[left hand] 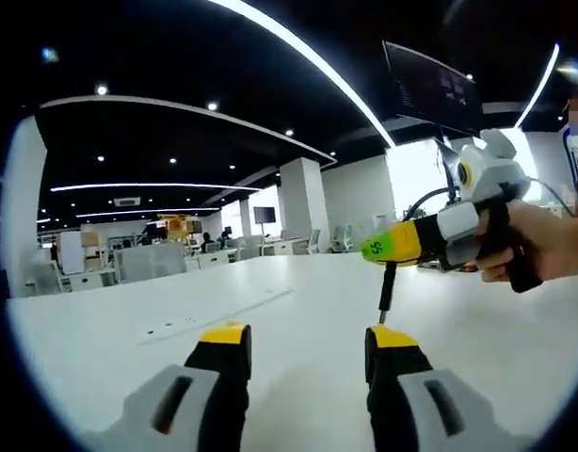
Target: Find the data cable on the table. Grasp the USB connector end of the cable and insert it into the USB port on the table
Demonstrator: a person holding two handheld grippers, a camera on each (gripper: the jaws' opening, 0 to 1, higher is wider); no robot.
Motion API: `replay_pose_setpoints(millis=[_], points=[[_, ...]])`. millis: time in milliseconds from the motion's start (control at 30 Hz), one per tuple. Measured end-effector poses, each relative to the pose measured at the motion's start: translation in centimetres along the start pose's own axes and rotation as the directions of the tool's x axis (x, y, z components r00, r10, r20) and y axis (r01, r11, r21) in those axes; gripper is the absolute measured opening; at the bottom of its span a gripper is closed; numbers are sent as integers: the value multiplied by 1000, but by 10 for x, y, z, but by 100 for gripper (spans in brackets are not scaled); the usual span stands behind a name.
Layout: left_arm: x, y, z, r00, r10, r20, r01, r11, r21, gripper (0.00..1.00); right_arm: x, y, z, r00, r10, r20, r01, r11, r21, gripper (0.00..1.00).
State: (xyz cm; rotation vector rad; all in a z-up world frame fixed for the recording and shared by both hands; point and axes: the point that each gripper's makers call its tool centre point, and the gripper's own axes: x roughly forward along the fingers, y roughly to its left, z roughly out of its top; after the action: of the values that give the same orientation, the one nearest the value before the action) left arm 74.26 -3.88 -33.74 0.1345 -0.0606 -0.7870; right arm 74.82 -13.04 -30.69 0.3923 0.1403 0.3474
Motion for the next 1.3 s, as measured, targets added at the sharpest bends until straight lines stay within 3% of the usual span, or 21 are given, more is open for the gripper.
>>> replay_pose_setpoints(millis=[433, 800, 1000, 1300], points=[[37, 27, -6, 1000, 29, -10, -29, 1000, -3, 48, 45, -26, 23, 999, -47, 1, 47, 996, -70, 5], [63, 44, -11, 1000, 21, -16, -22, 1000, -17, 49, 91, -49, 42, 995, -96, -15, 92, 980, -177, 5], [73, 49, -13, 1000, 12, -16, -12, 1000, -4, 49, 109, -55, 43, 992, -122, -42, 110, 968, -224, 5], [86, 57, -15, 1000, 2, -18, -2, 1000, -4, 49, 137, -71, 50, 988, -141, -63, 124, 968, -221, 5]])
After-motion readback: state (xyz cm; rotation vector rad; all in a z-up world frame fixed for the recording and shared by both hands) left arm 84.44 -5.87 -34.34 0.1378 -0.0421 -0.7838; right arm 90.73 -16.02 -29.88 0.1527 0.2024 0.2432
